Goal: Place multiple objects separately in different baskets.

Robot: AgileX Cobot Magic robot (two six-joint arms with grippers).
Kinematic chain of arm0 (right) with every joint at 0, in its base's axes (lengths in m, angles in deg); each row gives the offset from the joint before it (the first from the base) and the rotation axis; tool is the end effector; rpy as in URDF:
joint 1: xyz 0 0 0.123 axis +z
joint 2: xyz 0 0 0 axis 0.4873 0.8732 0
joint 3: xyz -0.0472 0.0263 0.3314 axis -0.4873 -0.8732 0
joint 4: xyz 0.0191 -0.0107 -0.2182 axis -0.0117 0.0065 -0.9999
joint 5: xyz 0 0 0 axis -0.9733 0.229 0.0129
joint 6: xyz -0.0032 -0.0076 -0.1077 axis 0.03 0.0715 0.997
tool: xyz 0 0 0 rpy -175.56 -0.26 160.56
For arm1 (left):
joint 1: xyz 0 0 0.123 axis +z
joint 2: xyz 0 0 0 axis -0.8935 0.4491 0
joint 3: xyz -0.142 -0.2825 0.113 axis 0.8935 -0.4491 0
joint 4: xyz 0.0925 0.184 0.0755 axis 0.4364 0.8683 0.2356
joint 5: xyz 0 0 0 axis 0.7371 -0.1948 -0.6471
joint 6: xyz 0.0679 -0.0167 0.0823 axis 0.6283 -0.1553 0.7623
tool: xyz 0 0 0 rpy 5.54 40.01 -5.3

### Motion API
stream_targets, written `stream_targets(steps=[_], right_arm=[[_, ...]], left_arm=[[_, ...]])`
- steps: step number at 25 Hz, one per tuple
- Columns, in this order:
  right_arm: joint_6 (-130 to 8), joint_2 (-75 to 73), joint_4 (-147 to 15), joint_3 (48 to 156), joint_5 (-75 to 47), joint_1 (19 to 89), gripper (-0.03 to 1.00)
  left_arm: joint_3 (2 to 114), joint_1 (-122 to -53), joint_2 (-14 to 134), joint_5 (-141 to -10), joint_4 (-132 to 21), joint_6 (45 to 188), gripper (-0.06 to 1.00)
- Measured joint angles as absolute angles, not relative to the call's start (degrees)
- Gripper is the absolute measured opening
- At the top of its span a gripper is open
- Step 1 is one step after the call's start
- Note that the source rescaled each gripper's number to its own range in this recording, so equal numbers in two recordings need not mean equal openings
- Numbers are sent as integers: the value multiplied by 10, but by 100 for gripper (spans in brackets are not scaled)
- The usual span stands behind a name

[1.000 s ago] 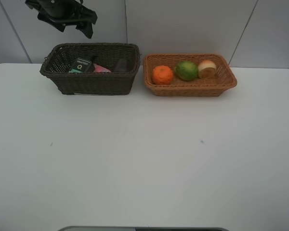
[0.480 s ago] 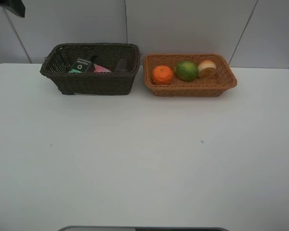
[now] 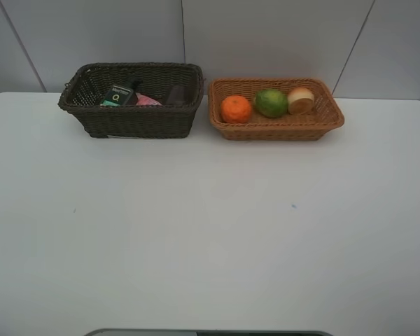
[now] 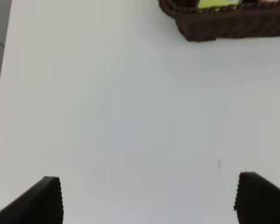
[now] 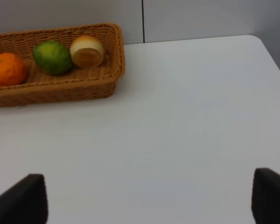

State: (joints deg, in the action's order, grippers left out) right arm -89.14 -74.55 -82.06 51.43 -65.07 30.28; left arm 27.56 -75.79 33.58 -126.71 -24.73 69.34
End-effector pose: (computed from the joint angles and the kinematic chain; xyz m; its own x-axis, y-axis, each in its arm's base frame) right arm -0.0727 -0.0145 0.2596 -0.4206 0.0162 -0.9071 0.1005 0.9945 -0.0288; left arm 0.0875 0.0072 0.3694 -0.7097 0.0961 -0.6979 0.0044 0.9912 0.1320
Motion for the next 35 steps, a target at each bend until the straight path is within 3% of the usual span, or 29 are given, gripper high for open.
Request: stream_targets(steps=[6, 21, 35], right_arm=[[-891, -746, -821, 514, -651, 303, 93], [-891, -746, -821, 514, -651, 303, 93], [-891, -746, -821, 514, -651, 303, 93]], left_arm=[[214, -703, 226, -1292, -272, 701, 94], [89, -700, -54, -1329, -377, 780, 94], [72, -700, -135, -1325, -423, 835, 94]])
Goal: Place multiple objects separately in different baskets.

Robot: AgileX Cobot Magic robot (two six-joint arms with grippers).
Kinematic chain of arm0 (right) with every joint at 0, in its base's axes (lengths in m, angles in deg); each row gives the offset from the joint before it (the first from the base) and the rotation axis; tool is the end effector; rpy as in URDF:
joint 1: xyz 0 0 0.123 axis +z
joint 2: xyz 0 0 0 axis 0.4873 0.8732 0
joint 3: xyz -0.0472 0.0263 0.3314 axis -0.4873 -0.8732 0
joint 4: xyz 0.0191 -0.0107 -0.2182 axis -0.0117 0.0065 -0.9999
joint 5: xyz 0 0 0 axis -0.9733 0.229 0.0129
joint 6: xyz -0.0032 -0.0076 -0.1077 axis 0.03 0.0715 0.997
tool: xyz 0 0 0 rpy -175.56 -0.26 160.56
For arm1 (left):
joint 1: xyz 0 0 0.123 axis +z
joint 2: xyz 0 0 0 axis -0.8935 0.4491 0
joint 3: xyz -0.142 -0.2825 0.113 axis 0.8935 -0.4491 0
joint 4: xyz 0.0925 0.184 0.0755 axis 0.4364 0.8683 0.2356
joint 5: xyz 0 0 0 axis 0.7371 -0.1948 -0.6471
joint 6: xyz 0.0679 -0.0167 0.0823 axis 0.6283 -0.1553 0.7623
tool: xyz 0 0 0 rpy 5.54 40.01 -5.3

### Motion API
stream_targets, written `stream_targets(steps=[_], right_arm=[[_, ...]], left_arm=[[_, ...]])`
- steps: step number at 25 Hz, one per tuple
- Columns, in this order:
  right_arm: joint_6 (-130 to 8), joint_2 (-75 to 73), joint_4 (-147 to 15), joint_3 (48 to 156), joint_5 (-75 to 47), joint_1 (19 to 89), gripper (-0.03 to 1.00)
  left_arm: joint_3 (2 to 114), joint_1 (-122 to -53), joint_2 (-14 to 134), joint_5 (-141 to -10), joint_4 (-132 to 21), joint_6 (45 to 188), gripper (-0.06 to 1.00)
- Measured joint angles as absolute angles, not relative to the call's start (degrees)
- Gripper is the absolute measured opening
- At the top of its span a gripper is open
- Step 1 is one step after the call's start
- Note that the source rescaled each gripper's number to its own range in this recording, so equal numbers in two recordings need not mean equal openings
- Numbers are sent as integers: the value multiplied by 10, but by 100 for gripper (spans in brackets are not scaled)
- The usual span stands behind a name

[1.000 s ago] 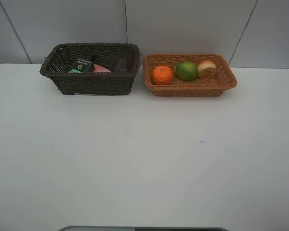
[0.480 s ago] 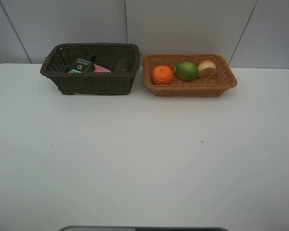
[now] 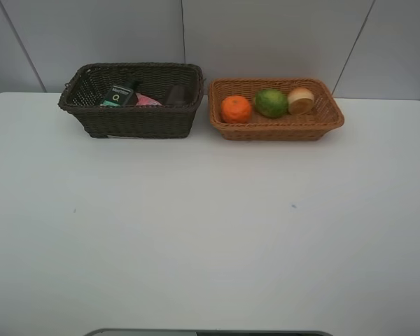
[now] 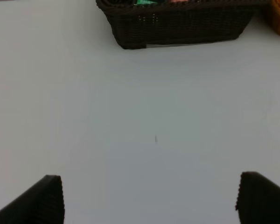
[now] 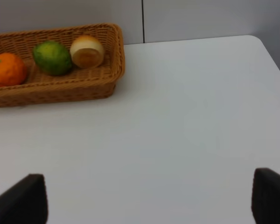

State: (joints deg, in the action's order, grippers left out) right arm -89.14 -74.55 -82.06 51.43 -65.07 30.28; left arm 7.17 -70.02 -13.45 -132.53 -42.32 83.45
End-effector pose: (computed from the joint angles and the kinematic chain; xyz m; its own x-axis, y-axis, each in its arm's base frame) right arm -0.0727 -0.0145 0.2596 -0.4206 0.0162 -0.9071 0.1005 0.9945 -0.0288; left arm -0.0710 0.0073 0.2536 -0.4480 0.0603 -0.8920 0.1279 0.9918 0.0028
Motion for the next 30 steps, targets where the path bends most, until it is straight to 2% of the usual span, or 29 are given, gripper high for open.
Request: stream_targets(steps=[10, 19, 30], right_arm=[[-891, -746, -821, 514, -651, 303, 93], [-891, -746, -821, 514, -651, 303, 93], [-891, -746, -821, 514, -651, 303, 93]], left_arm=[[72, -697, -135, -1324, -424, 835, 94], [72, -627, -135, -1324, -424, 835, 94], [72, -625, -135, -1324, -424, 835, 94]])
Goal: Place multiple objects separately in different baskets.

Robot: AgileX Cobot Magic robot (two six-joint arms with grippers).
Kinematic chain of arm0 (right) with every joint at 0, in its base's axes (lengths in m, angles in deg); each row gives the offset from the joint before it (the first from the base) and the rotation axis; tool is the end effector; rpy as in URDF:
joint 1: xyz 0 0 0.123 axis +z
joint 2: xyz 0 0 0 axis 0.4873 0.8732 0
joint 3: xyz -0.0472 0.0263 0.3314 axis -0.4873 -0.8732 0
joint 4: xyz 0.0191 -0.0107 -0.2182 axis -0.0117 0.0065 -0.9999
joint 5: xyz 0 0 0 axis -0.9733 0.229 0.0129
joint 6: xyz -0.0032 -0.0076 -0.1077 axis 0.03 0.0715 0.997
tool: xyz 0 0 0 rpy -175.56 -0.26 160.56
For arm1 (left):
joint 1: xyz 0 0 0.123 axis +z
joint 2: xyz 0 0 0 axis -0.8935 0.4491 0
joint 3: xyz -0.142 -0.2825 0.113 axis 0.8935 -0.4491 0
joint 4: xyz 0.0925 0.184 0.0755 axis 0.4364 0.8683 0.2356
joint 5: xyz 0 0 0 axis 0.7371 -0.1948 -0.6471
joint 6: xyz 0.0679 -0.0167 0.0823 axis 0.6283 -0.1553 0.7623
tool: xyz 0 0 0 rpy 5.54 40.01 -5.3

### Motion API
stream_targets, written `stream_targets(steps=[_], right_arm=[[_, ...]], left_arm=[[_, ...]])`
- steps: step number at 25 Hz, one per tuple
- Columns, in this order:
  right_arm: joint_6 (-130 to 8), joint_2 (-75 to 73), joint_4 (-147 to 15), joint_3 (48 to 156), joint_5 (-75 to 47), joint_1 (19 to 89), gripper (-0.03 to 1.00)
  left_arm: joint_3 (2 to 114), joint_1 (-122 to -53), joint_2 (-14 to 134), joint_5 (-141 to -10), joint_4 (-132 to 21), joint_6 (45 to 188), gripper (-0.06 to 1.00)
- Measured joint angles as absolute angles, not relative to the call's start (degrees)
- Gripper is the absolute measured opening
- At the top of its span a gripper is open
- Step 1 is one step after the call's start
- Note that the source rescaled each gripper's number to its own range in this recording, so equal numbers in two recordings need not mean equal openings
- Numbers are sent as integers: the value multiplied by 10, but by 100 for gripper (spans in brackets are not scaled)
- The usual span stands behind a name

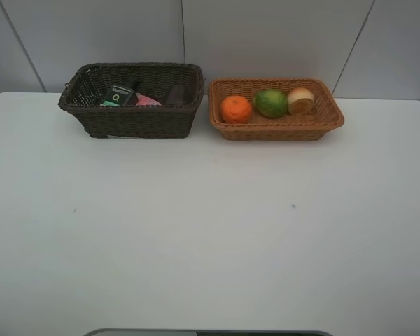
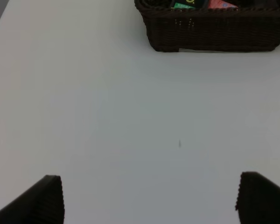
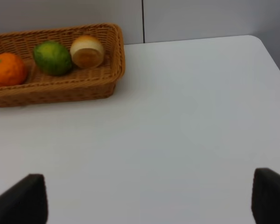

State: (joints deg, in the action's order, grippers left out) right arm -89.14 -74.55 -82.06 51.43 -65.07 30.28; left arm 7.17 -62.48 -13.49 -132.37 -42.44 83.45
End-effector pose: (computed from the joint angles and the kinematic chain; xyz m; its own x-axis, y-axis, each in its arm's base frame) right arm -0.0727 -0.0145 0.2596 -0.4206 0.0162 -0.9071 0.1005 0.9945 -0.0288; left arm -0.0713 -0.0022 0.2539 -0.4489 0.0000 -0.8936 -0.0022 1.0000 0.0011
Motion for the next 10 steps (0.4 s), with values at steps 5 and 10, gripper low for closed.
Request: stream_targets(steps=[5, 10], right_arm=[[-891, -746, -821, 514, -651, 303, 93], [-891, -746, -821, 514, -651, 303, 93]], left_arm=[[72, -625, -135, -1324, -424, 835, 94], [72, -625, -135, -1324, -424, 835, 94]])
